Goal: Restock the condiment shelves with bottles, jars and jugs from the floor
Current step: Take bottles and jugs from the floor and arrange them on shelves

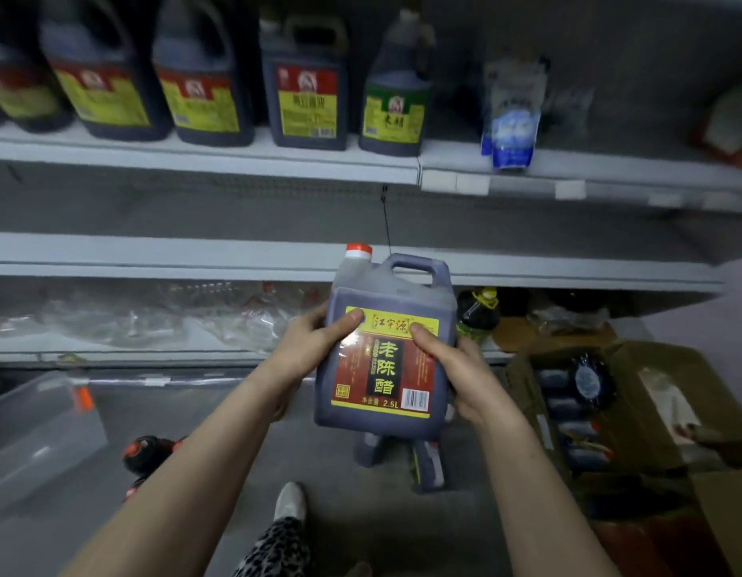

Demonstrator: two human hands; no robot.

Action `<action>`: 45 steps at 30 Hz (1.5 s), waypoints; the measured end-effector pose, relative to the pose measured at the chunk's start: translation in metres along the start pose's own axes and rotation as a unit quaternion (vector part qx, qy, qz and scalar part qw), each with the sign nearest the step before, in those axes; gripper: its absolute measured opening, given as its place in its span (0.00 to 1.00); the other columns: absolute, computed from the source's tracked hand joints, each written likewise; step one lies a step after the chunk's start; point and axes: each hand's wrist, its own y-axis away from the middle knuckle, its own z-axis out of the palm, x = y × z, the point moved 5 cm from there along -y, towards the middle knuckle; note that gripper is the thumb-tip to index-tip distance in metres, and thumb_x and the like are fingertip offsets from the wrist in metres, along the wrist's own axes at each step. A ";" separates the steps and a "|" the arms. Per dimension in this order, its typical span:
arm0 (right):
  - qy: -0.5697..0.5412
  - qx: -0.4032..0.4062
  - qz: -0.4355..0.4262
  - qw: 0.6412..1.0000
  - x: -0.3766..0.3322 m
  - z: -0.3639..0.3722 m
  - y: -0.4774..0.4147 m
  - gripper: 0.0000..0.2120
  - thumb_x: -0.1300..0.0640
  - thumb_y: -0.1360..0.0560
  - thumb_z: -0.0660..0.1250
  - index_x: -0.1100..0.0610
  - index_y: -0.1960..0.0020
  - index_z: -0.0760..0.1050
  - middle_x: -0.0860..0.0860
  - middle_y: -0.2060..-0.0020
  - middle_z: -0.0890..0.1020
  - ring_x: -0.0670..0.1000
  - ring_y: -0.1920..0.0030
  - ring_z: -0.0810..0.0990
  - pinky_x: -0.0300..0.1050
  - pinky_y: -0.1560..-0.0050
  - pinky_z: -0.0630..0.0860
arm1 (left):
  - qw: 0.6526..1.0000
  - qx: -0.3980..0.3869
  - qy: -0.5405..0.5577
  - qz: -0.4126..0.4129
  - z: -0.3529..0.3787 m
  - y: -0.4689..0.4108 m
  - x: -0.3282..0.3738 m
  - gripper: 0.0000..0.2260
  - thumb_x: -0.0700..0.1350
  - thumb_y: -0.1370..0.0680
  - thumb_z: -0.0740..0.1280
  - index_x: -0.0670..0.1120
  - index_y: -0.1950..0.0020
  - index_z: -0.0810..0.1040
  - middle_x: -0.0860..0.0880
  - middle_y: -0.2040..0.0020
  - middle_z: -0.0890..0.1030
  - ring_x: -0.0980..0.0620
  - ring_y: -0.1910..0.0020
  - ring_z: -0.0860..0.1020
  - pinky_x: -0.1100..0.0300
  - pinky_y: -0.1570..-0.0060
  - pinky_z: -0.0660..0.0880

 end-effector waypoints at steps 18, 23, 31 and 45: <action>-0.003 -0.037 -0.160 0.986 -0.166 0.095 -0.095 0.27 0.48 0.33 0.80 0.55 0.39 0.76 0.56 0.50 0.87 0.57 0.51 0.87 0.44 0.59 0.82 | 0.986 -0.020 0.001 0.164 -0.095 -0.089 0.176 0.23 0.60 0.31 0.74 0.54 0.40 0.79 0.50 0.49 0.86 0.49 0.50 0.85 0.61 0.55 0.81; 0.007 -0.035 -0.193 0.981 -0.194 0.114 -0.112 0.28 0.47 0.34 0.81 0.54 0.39 0.77 0.55 0.50 0.87 0.56 0.51 0.87 0.43 0.59 0.82 | 0.983 -0.025 0.001 0.183 -0.114 -0.111 0.202 0.24 0.64 0.34 0.74 0.58 0.42 0.79 0.50 0.48 0.86 0.48 0.50 0.85 0.52 0.48 0.80; 0.008 -0.052 -0.270 0.961 -0.277 0.121 -0.127 0.30 0.47 0.37 0.79 0.51 0.37 0.75 0.53 0.49 0.87 0.55 0.51 0.87 0.42 0.60 0.82 | 0.964 -0.022 0.005 0.266 -0.120 -0.133 0.276 0.27 0.64 0.34 0.75 0.57 0.38 0.78 0.50 0.48 0.86 0.49 0.51 0.85 0.61 0.56 0.81; 0.065 -0.111 -0.473 0.871 -0.491 0.149 -0.123 0.34 0.43 0.35 0.78 0.53 0.33 0.75 0.49 0.46 0.86 0.51 0.46 0.85 0.44 0.50 0.82 | 0.885 0.048 -0.064 0.458 -0.122 -0.119 0.475 0.17 0.59 0.27 0.71 0.55 0.41 0.79 0.53 0.49 0.86 0.54 0.50 0.84 0.66 0.57 0.79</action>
